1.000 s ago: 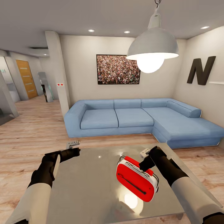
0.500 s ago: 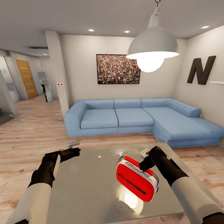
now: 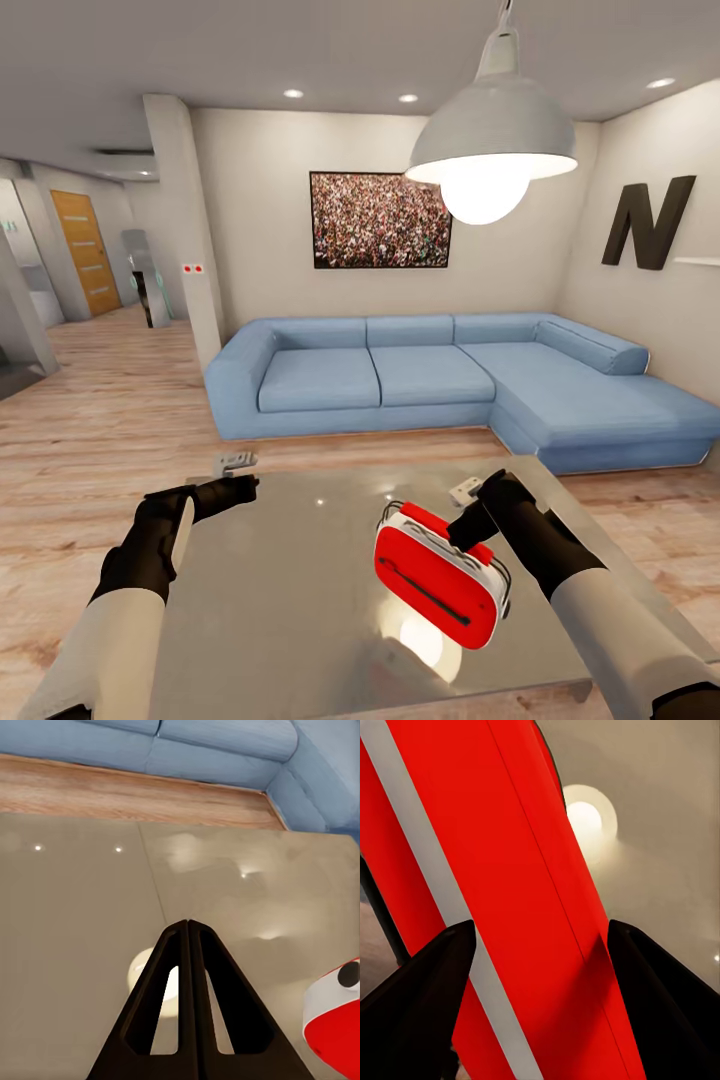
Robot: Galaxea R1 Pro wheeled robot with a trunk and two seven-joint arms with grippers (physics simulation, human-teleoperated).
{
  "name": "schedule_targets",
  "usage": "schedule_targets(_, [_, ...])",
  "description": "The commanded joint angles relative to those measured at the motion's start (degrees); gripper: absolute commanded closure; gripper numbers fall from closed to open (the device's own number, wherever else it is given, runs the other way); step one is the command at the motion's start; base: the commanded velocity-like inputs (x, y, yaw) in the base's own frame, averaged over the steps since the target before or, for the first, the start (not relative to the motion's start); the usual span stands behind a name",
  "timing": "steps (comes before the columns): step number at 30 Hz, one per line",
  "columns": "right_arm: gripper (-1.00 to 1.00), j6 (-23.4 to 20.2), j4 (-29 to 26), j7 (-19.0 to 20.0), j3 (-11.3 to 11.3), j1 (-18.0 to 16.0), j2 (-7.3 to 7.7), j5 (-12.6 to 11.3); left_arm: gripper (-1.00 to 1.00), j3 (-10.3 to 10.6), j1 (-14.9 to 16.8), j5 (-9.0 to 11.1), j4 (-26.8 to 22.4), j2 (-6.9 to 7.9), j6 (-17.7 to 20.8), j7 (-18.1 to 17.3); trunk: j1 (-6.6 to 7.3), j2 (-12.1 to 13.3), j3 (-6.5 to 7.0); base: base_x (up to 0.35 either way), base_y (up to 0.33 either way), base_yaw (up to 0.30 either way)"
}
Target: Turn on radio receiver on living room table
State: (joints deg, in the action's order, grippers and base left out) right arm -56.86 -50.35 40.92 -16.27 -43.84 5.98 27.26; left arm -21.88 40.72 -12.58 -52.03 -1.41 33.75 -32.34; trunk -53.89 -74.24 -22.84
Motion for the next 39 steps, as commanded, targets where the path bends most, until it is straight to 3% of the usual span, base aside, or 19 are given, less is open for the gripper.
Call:
schedule_targets(1, [1.0, 0.0, -0.01, -0.02, 0.01, -0.02, 0.0, -0.13, 1.0, 0.0, 0.01, 0.01, 0.0, 0.0, 0.0, 0.0, -0.22, -0.42, -0.18, 0.0, 0.0, 0.0])
schedule_targets(14, [1.0, 0.08, -0.01, -0.34, 0.01, -0.02, 0.0, 1.74, 1.0, 0.0, 0.03, 0.01, 0.0, 0.0, 0.02, 0.0, -0.22, -0.42, -0.18, 0.0, 0.0, 0.0])
schedule_targets(22, [1.0, 0.19, 0.95, -3.01, -0.06, -0.01, 0.0, 3.18, 1.0, 0.0, -0.01, 0.01, 0.0, 0.0, 0.0, 0.0, -0.22, -0.42, -0.18, 0.0, 0.0, 0.0])
schedule_targets(39, [1.0, 0.43, 1.4, -2.35, 0.0, 0.01, 0.0, 3.12, 1.0, 0.0, 0.0, 0.01, 0.04, 0.0, 0.0, 0.0, -3.96, -7.24, -3.23, 0.0, 0.0, 0.0])
